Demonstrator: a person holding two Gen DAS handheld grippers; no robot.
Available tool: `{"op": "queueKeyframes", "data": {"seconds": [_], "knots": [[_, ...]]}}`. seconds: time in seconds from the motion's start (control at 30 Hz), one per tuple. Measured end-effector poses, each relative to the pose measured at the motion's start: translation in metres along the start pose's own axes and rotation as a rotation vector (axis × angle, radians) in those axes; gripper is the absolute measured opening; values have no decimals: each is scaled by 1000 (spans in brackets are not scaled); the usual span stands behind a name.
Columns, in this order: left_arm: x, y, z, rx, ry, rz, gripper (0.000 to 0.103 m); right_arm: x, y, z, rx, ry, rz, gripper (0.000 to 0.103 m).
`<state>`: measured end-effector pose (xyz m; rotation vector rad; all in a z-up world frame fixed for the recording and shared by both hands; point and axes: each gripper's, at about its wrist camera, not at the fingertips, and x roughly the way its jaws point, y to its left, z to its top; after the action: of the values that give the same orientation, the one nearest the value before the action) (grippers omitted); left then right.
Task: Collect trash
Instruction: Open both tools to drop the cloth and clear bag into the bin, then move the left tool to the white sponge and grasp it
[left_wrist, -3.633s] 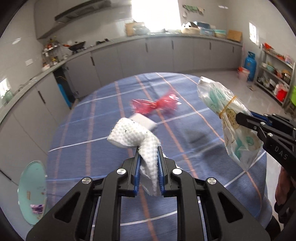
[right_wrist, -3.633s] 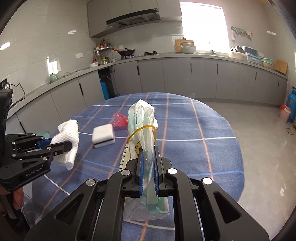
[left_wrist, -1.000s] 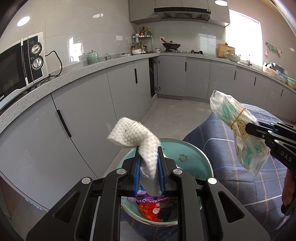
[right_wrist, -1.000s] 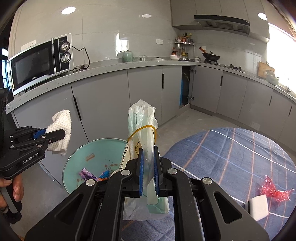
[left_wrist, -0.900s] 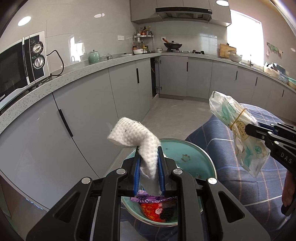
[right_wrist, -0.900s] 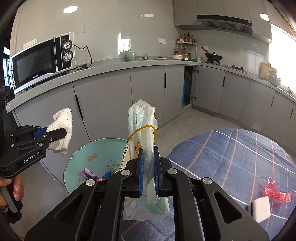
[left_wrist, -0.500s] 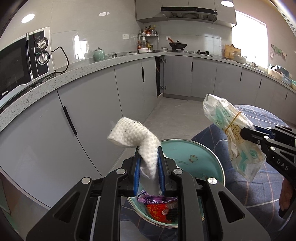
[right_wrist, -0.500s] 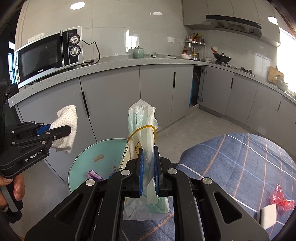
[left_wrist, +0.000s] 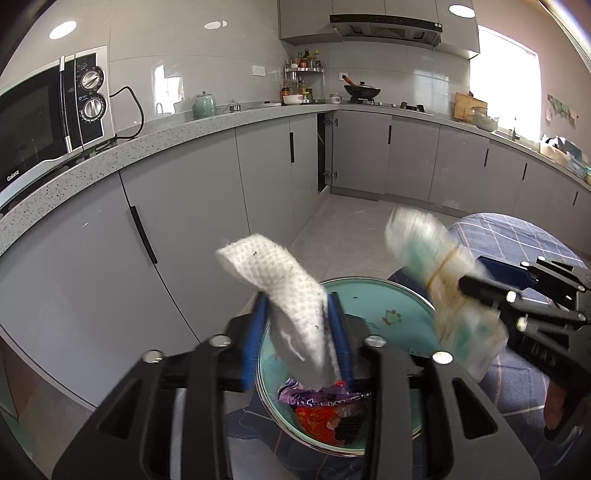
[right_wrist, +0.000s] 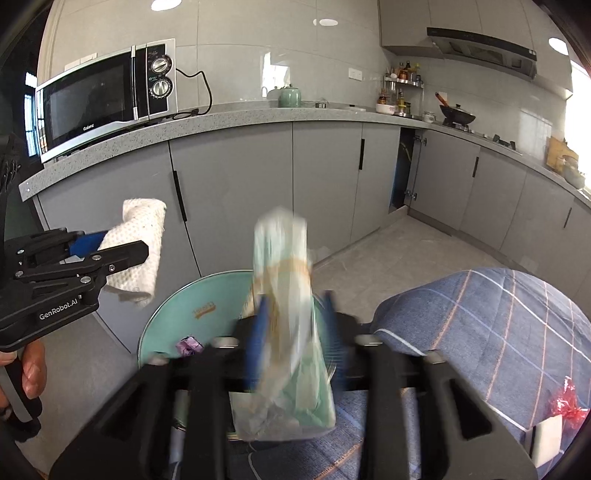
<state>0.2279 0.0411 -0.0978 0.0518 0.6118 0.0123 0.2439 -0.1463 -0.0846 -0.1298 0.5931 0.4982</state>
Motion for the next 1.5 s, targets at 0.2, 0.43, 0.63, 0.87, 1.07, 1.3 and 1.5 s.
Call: {"op": "queueKeyframes", "data": {"seconds": [0.2, 0.43, 0.63, 0.87, 1.07, 1.3, 1.5], "knots": [[-2, 1, 1, -11, -10, 12, 60, -2, -4, -3, 12, 1, -13, 47], [-2, -2, 2, -9, -11, 8, 69, -9, -12, -7, 30, -3, -27, 52], [-7, -11, 4, 3, -19, -5, 70, -25, -24, -12, 32, -6, -51, 53], [-6, -35, 5, 44, -13, -24, 71, -41, -49, -20, 79, -13, -93, 53], [-7, -48, 5, 54, -10, -34, 72, -49, -57, -26, 97, -19, -103, 54], [-4, -68, 3, 80, -3, -49, 72, -58, -70, -32, 122, -23, -123, 54], [-6, -72, 4, 71, -9, -46, 80, -63, -75, -36, 129, -25, -129, 54]]}}
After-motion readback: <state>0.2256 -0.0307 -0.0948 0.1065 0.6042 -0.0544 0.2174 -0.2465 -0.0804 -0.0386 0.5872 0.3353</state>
